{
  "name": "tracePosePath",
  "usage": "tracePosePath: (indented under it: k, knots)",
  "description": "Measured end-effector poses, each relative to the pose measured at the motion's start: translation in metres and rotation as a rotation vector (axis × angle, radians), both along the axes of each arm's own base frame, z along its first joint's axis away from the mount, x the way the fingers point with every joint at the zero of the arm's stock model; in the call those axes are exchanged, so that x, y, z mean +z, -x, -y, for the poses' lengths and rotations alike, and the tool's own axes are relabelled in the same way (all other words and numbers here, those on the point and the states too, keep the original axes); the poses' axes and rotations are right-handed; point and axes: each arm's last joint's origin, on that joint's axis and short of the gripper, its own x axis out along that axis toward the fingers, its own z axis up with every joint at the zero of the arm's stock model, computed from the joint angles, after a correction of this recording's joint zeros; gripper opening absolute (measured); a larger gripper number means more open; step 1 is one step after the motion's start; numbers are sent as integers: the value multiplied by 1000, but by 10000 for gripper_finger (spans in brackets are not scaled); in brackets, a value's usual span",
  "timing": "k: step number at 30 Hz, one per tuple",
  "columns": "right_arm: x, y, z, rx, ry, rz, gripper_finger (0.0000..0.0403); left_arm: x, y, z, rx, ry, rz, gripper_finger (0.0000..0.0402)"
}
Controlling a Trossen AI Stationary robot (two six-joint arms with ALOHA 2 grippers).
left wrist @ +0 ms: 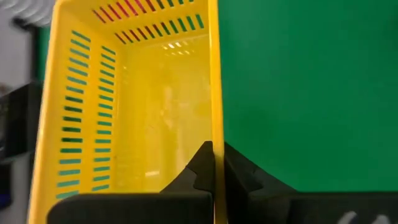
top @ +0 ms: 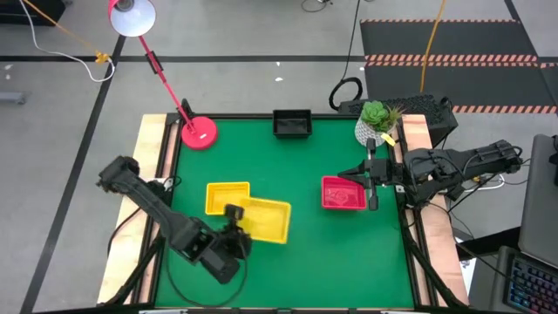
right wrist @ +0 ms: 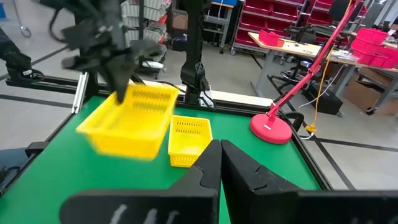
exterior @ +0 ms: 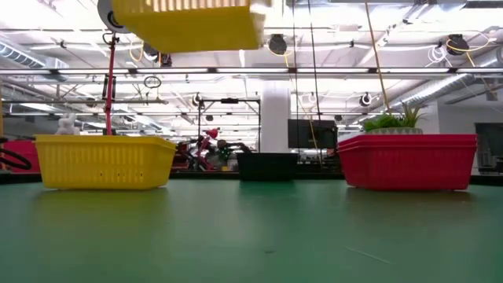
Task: Stack baskets by color
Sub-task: Stack the bottom yellow bin on the top stacked yellow bins
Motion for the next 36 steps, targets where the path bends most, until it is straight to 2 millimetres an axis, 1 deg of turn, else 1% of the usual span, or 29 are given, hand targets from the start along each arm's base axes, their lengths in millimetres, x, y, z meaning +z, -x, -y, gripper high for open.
tracePosePath:
  k: [4, 7, 10, 15, 19, 25, 28, 31, 36]
  knots:
    - [0, 0, 0, 0, 0, 0, 0, 17, 22, -14, 79, -32, -4, 6]
    - [0, 0, 0, 0, 0, 0, 0, 24, 36, -22, 144, -61, -11, 6]
    - [0, 0, 0, 0, 1, 0, 0, 28, 48, -25, 182, -72, -18, 6]
    - [0, 0, 0, 0, 2, 0, 0, 33, 57, -23, 168, -76, -3, 6]
    - [0, 0, 0, 1, 2, 0, 0, 33, 63, -23, 169, -99, -25, 5]
    - [0, 0, 0, 1, 2, 0, 0, 35, 72, -28, 201, -128, -59, 9]
    - [0, 0, 0, 1, 2, 0, 0, 47, 81, -37, 195, -98, -29, 5]
    - [0, 0, 0, 1, 2, 0, 0, 61, 93, -47, 187, -60, 7, 12]
    - [0, 0, 0, 1, 2, 0, 0, 85, 118, -70, 162, 8, 79, 6]
